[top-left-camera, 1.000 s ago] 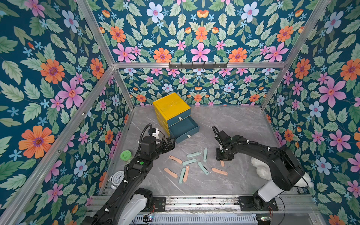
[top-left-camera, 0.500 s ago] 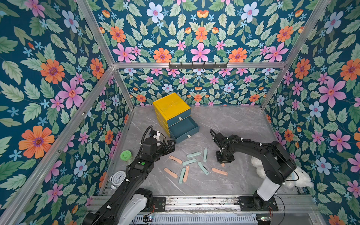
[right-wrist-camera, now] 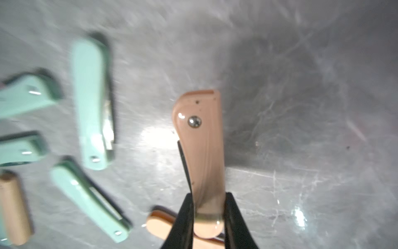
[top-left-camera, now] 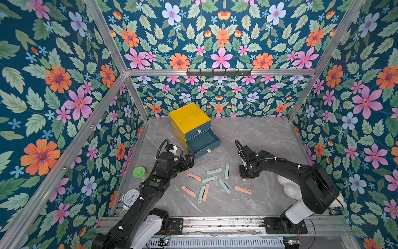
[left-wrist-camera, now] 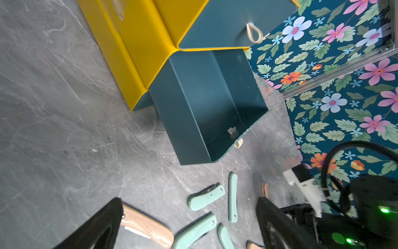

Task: Place the fruit knives into the drawer by color
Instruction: Pick up the fruit knife from the center of the board.

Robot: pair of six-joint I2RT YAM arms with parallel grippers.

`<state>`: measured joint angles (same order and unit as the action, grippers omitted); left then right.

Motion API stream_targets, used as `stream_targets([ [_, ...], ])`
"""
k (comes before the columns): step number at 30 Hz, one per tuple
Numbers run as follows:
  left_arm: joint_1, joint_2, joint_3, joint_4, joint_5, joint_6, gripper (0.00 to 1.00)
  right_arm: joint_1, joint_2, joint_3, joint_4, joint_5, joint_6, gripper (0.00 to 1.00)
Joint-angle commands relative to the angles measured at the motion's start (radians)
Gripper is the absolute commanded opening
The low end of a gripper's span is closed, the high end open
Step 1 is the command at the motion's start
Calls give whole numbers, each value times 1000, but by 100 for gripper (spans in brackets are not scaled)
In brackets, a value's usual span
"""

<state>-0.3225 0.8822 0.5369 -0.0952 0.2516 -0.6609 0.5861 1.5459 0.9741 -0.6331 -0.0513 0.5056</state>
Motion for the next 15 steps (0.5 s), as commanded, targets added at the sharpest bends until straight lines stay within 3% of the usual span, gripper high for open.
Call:
stream_targets([
  [1,0,-8,5,4,-22,-13,99,2,-78,25,61,-33,-4,8],
  [4,-1,-16,5,-16,-52,-9,99,21,-134,91,105,-65,-20,8],
  [8,0,-27,-6,-16,-64,-19,99,57,-90,254,182,-122,-36,8],
  [15,0,-27,10,-51,-69,-5,99,61,193,530,340,-245,67,9],
])
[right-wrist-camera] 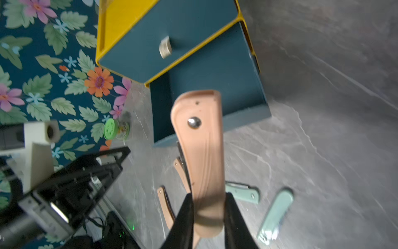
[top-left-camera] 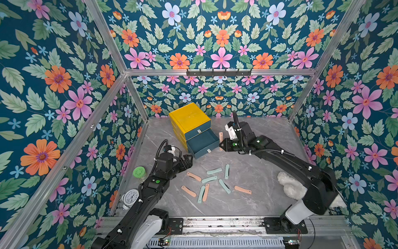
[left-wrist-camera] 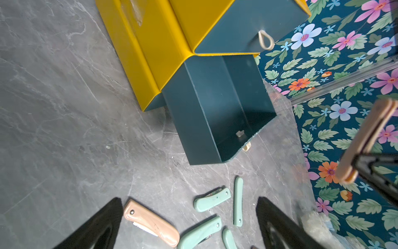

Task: Place the fruit knives into the drawer by color
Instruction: Pick up the fruit knife from the center of the board, then place the fruit knife in the drawer, then pick up the fruit knife from the center of the board.

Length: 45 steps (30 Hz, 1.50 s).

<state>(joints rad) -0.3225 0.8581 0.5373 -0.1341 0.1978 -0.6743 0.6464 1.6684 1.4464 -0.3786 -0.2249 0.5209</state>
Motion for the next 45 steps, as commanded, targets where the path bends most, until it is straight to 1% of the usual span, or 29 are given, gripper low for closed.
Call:
stream_targets([
  [1,0,-4,10,-15,-16,11,99,1,109,91,103,-83,68,9],
  [6,1,-4,9,-17,-11,22,99,-5,258,248,83,-88,102,11],
  [10,0,4,3,-9,1,28,99,-20,326,300,45,-93,129,17],
  [12,0,7,0,-7,6,30,99,-25,340,299,39,-89,140,19],
  [14,1,4,-5,-4,7,31,99,-26,344,288,53,-91,145,26],
  [16,1,-1,-10,5,8,32,99,-28,347,287,67,-88,145,35],
  [19,1,-3,-8,5,11,32,99,-28,343,294,93,-92,142,44],
  [24,2,-10,-7,3,11,29,99,-28,296,275,110,-100,127,46],
  [29,1,-5,-1,-4,8,22,99,-28,176,122,171,-124,120,47],
  [35,0,17,30,-48,33,23,99,-27,-37,-131,190,-105,111,47],
  [37,2,29,43,-83,55,21,99,-28,-114,-212,177,-72,93,47],
  [41,0,78,62,-185,95,28,98,-27,-222,-344,163,-48,78,47],
  [45,-1,95,59,-282,121,25,92,-28,-300,-447,167,-37,79,47],
])
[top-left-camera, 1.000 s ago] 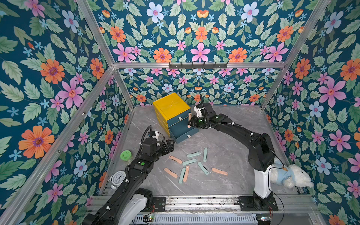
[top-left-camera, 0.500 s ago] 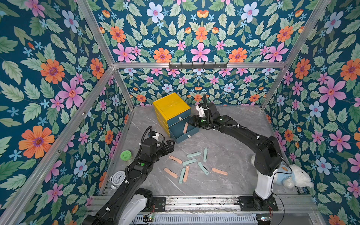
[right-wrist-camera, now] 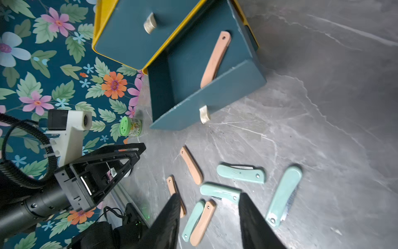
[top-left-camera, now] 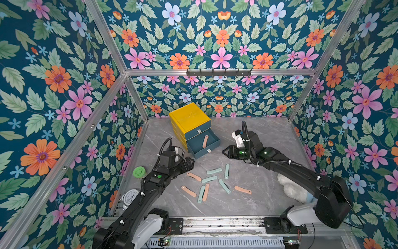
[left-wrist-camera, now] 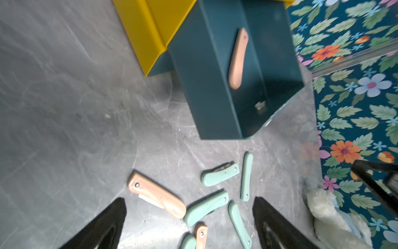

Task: Place the fruit knives into the drawer by color
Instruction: Pick up the fruit knife from the center of the board.

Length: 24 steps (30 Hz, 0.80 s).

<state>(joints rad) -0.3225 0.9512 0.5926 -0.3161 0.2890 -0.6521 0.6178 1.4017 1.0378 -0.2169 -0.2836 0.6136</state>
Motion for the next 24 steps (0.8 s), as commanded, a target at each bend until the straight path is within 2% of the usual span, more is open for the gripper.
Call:
stream_targets([
  [1,-2,-5,3,-126,34,-3,91,1,-50,-66,17,17,-12,47],
  [5,-20,-19,-15,-225,31,-44,90,2,-102,-152,56,20,-1,47],
  [8,-72,-6,-21,-313,-15,-81,87,-1,-135,-208,82,24,3,47],
  [12,-159,-83,-69,-349,-88,-215,86,-2,-166,-275,125,16,17,47],
  [15,-176,-100,-109,-379,-91,-292,81,-2,-174,-318,157,5,31,47],
  [19,-176,-64,-146,-348,-69,-353,68,-2,-189,-398,241,4,60,47],
  [24,-176,63,-113,-270,-61,-351,63,-2,-176,-485,342,-24,111,47],
])
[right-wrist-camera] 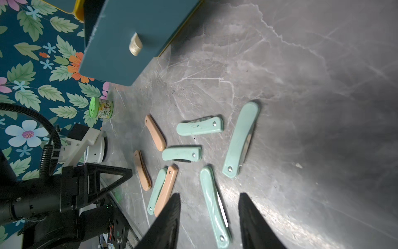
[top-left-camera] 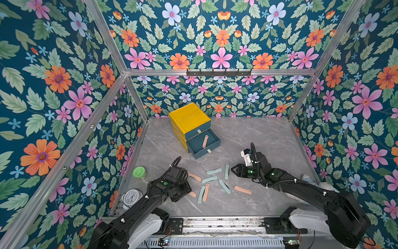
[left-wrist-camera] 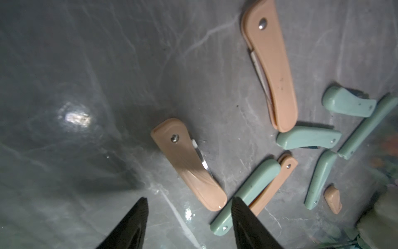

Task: Place the fruit knives into the drawer by color
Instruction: Pick up the fruit knife from the center of the board.

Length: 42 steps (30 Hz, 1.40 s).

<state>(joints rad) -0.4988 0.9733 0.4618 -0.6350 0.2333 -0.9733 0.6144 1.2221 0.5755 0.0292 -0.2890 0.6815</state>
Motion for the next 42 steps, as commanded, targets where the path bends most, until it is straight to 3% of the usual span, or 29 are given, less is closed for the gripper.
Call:
stream_targets([
  [1,0,69,26,59,-8,-23,62,1,4,-32,105,-22,44,47],
  [14,-48,331,141,-94,-78,71,52,1,-26,-104,159,-7,52,47],
  [23,-63,403,122,-201,-83,137,36,1,-40,-128,173,-13,60,47],
  [34,-63,348,177,-176,-183,162,14,1,-34,-112,158,-11,61,46],
  [42,-76,179,259,-159,-340,145,10,1,-21,-93,151,-12,60,46],
])
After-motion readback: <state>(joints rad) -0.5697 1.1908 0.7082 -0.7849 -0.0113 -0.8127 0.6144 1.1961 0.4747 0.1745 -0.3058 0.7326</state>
